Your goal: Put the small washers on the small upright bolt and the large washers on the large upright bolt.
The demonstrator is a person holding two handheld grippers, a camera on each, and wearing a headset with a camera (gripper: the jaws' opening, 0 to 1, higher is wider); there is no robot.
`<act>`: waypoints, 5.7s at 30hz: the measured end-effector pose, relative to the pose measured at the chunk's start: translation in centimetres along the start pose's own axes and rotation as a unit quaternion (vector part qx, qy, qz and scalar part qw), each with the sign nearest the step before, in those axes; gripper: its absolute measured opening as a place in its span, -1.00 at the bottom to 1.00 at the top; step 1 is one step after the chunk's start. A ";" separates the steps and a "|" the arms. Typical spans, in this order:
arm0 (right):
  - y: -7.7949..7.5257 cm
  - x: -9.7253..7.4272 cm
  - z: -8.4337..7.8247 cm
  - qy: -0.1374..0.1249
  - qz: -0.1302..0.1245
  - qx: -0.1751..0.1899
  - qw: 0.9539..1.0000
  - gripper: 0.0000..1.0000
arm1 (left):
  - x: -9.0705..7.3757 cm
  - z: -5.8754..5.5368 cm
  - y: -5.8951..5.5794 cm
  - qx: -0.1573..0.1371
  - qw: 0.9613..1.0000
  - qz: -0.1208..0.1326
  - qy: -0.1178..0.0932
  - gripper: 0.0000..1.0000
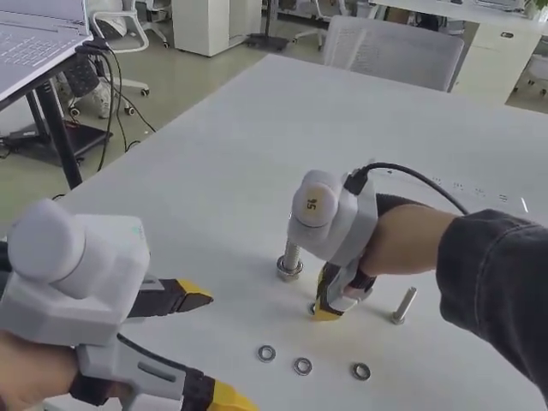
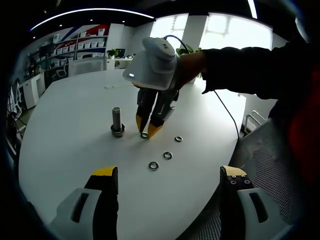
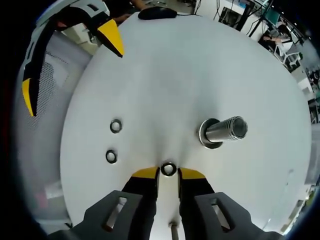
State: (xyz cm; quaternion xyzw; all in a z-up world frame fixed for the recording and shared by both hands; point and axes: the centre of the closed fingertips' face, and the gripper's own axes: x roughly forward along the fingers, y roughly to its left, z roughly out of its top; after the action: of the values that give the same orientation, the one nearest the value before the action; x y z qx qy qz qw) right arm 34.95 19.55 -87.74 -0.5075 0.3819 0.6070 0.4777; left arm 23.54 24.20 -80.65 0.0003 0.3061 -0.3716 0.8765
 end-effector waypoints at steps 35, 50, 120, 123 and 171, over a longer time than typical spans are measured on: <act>0.0 -0.3 -0.1 -0.002 -0.004 -0.017 1.000 -0.72 | -0.1 -0.2 0.0 -0.001 1.000 0.001 0.003 0.66; -0.4 -2.1 -0.7 -0.005 -0.014 -0.001 1.000 -0.72 | -0.1 0.0 -0.1 0.002 1.000 -0.001 0.004 0.66; -0.7 -8.9 -8.1 0.014 -0.054 0.079 0.995 -0.72 | -0.3 0.0 -0.4 0.011 1.000 -0.006 0.003 0.64; -0.6 -8.7 -8.1 0.015 -0.051 0.078 0.996 -0.72 | -0.3 -0.1 -0.4 0.010 1.000 -0.006 0.003 0.64; -0.5 -4.6 -8.8 0.019 -0.016 0.082 0.996 -0.72 | 0.0 -0.4 0.0 0.002 1.000 -0.002 0.014 0.64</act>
State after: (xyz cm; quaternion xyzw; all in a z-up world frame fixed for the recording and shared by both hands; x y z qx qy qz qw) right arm 37.79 10.45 -84.92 -0.4843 0.4312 0.5560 0.5201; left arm 23.31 24.33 -80.95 0.0063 0.3174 -0.3740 0.8714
